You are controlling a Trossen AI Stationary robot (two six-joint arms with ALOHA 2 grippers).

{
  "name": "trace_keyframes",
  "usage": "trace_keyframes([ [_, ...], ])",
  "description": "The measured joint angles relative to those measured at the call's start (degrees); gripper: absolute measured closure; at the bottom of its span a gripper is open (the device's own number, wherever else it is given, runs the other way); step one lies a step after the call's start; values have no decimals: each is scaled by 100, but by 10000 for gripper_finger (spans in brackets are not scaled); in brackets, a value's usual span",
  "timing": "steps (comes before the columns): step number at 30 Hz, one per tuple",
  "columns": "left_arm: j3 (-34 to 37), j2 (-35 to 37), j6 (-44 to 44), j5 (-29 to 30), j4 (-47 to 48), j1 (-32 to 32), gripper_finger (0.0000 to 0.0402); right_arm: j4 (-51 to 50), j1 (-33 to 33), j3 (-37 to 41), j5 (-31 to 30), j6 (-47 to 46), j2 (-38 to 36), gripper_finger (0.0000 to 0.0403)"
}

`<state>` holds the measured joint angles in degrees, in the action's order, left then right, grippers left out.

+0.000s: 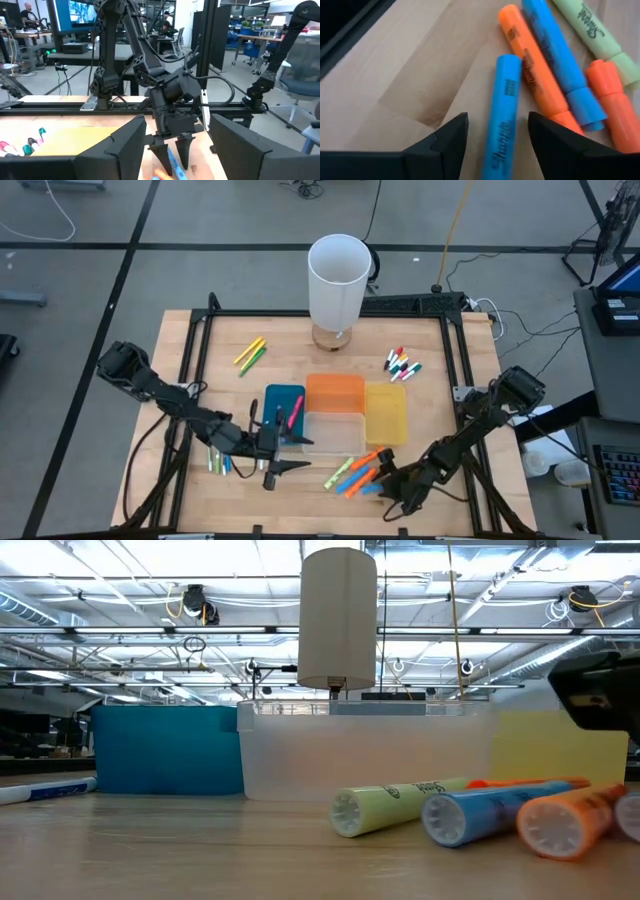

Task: Pick & Place Markers
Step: Put the large right blue highlighter pen into the blue bin

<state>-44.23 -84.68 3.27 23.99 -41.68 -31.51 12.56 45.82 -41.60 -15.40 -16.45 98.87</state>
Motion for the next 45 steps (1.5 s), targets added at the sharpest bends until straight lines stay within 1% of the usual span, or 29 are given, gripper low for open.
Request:
trace_keyframes([
  [3,0,0,4,2,10,4,174,-98,22,-2,35,-178,-4,221],
  [6,0,0,64,2,15,2,174,-279,31,-13,148,-278,-11,249],
  [11,0,0,155,2,17,2,174,-558,27,-13,367,-353,-15,326],
  [13,0,0,151,2,34,2,174,-582,-21,-9,567,-300,-18,355],
  [17,0,0,20,2,39,2,174,-584,-87,-2,1016,-245,-166,356],
  [21,0,-1,22,2,132,2,174,-776,50,12,1288,-343,-666,356],
  [23,0,-7,22,3,146,2,174,-668,158,-75,1210,-182,-987,356],
  [24,0,-7,21,2,143,3,174,-492,216,-135,1061,11,-1136,356],
  [26,0,-7,22,2,141,27,174,-57,311,-195,855,587,-1376,356],
  [29,0,-7,26,0,124,68,174,643,359,-184,708,1597,-1586,356],
  [31,0,-76,-135,-65,29,85,174,1182,339,-184,485,2168,-1682,356],
  [33,0,-279,-511,-160,-256,97,174,1697,248,-186,273,2660,-1683,356],
  [36,-16,-758,-1332,-502,-1076,101,174,2173,61,-184,43,3280,-1633,356],
  [39,-156,-1297,-2307,-778,-1714,114,174,2550,-164,-184,-501,3696,-1636,356],
  [41,-355,-1631,-2661,-856,-1918,111,174,2714,-312,-184,-700,3819,-1639,356],
  [45,-1002,-2138,-3048,-785,-1967,167,174,3049,-515,-184,-697,3976,-1641,356],
])
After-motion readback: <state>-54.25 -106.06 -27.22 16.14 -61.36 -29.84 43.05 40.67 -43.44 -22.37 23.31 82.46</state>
